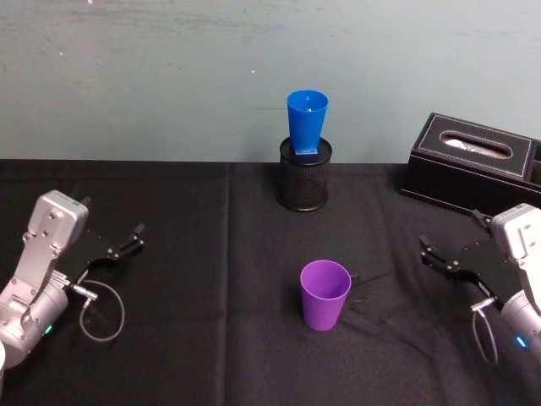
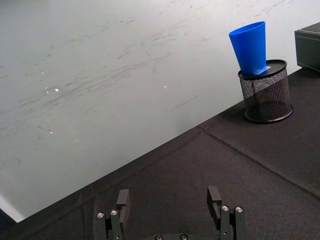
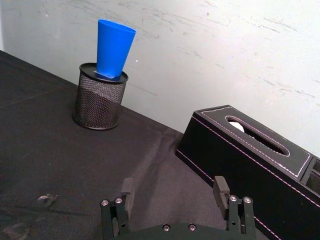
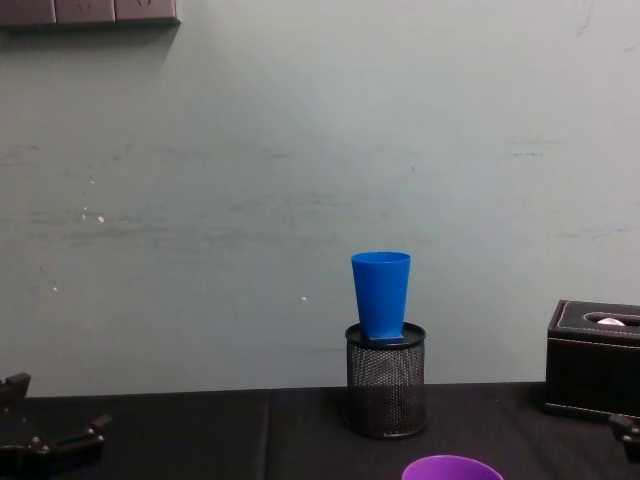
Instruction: Pick up one cup with a gripper and tap it against the other cup.
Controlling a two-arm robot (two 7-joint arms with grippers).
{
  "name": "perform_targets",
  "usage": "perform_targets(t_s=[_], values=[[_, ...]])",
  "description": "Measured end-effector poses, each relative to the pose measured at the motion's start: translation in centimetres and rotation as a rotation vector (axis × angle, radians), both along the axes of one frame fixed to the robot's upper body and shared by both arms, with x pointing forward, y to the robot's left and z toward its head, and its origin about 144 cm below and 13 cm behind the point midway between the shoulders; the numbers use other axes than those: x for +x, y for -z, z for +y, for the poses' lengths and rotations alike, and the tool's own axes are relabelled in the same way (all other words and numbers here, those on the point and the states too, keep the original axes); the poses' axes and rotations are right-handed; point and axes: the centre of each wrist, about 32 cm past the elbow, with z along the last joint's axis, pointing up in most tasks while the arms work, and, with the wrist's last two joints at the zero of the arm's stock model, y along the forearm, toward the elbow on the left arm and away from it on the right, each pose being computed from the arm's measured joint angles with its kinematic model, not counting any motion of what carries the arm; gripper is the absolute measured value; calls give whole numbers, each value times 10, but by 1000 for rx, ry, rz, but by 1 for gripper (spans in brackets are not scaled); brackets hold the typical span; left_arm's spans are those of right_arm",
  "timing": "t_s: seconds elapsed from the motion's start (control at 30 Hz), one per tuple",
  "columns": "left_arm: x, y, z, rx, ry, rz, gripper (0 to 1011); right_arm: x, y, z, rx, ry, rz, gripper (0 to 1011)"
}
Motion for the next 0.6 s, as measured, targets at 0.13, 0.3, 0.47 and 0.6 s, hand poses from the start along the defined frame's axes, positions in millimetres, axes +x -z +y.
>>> perform_targets(t_s=[0.13,0.3,0.47,0.6], values=[[0,0,0,0,0,0,1011,0,0,0,0,0,0,1000],[0,0,0,0,0,0,1011,0,0,0,0,0,0,1000],[0,0,0,0,0,0,1011,0,0,0,0,0,0,1000],[0,0,0,0,0,0,1011,0,0,0,0,0,0,1000]])
